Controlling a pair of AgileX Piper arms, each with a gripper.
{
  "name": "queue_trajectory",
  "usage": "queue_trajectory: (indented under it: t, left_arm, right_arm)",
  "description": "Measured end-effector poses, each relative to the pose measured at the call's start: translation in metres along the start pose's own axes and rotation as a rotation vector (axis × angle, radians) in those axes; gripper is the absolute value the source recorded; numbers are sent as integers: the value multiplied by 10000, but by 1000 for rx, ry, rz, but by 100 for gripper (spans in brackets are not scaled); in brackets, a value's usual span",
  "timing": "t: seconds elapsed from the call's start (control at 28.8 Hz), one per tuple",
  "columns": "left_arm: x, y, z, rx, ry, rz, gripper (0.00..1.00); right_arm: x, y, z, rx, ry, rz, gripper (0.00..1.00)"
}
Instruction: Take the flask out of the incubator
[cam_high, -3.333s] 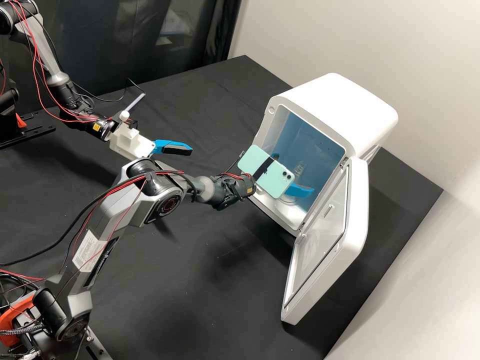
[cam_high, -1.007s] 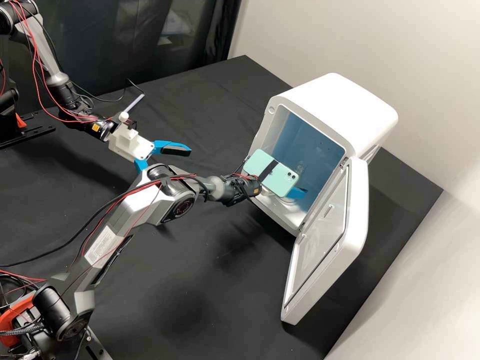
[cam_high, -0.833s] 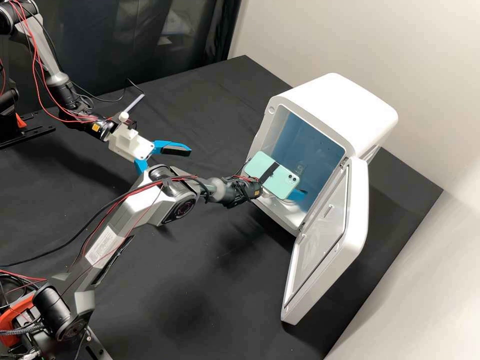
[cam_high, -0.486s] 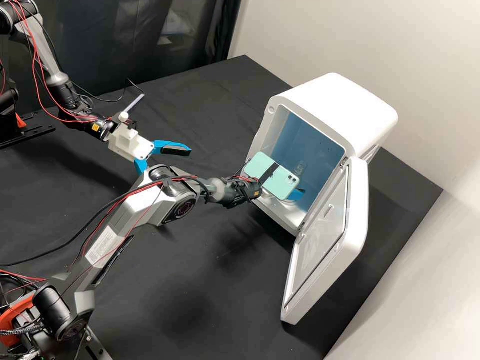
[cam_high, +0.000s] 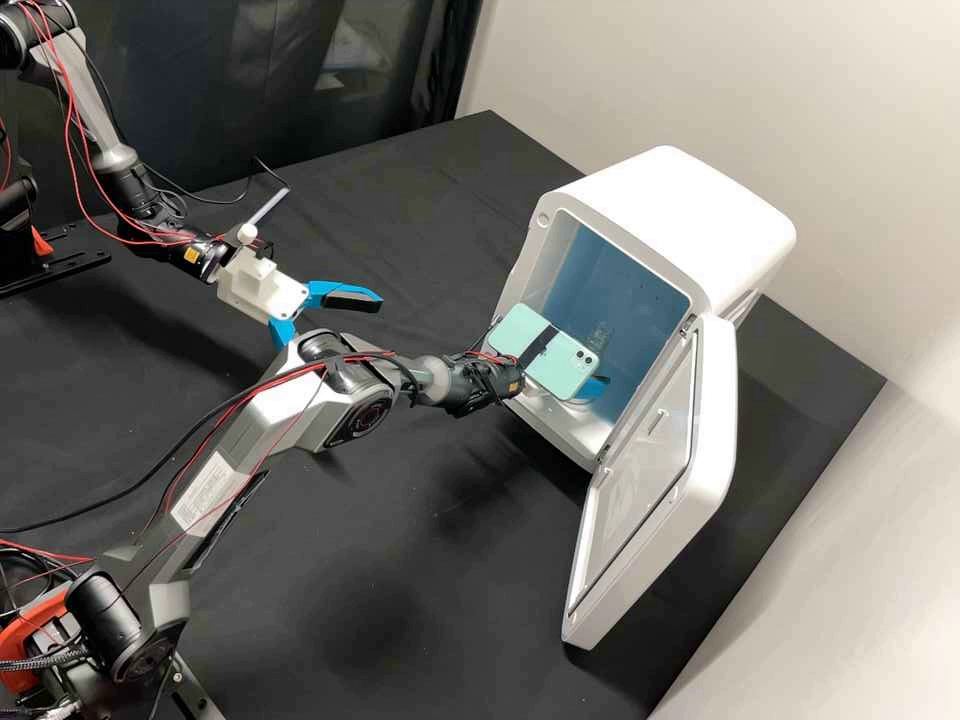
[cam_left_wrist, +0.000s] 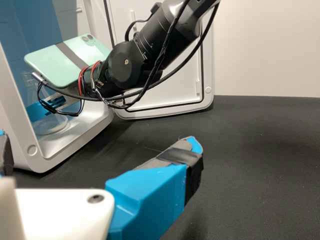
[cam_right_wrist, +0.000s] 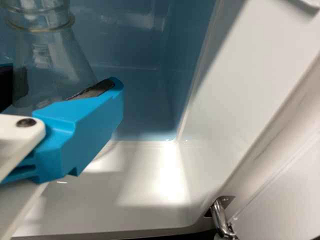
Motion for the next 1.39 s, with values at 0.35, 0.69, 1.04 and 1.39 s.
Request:
queue_trajectory:
  t: [0.35,0.69,1.04,1.39]
  left_arm:
    - [0,0,0,0,0,0,100]
    - [0,0,0,0,0,0,100]
    - [0,0,0,0,0,0,100]
    - [-3,8,-51,-1,15,2,100]
  right_arm:
    - [-166,46,34,52,15,16,0]
    - [-548,351,34,120,103,143,0]
    - [-932,346,123,139,157,172,0]
    - [-1309,-13,417,86,172,129,0]
